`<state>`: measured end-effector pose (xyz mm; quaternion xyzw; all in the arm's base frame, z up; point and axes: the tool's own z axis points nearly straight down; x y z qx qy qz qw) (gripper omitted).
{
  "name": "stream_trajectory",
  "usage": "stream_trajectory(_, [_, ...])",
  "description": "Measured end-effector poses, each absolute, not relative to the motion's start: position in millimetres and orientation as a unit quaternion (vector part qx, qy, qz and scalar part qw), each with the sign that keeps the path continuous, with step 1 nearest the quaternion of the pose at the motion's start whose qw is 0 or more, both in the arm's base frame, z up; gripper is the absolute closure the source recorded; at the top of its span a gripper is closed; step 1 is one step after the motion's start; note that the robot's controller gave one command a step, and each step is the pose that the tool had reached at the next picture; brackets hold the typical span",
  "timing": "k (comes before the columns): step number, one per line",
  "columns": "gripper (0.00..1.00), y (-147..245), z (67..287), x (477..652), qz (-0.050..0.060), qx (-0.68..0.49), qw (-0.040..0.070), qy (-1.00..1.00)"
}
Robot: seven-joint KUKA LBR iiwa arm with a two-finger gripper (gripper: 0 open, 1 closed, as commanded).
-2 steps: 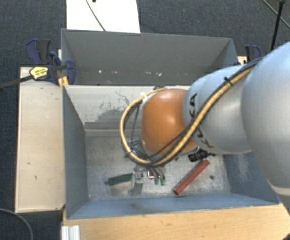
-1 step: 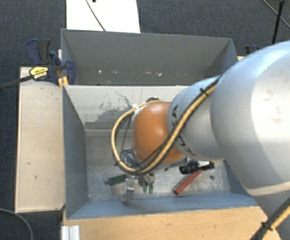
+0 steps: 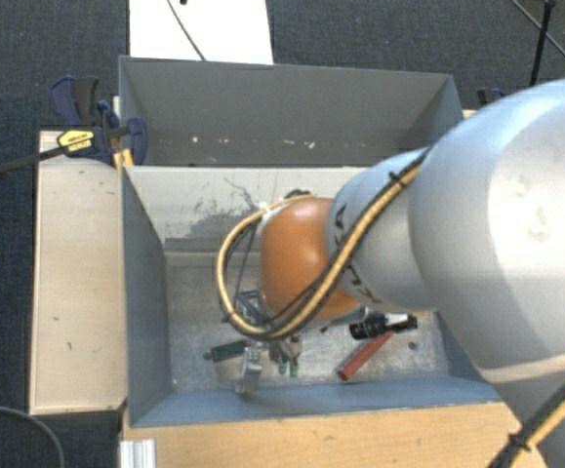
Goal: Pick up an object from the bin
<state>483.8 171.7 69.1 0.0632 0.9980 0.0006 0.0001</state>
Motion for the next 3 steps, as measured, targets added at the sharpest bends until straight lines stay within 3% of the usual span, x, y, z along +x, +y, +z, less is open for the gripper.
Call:
stream_trajectory(1, [1.00,171.7,68.9,483.5,0.001,0.065,0.000,0.998])
stream_trajectory(2, [1.00,172.1,108.9,484.7,0.001,0.067,0.002,0.998])
stream_trajectory(3, [1.00,172.5,132.9,485.8,0.001,0.067,0.002,0.998])
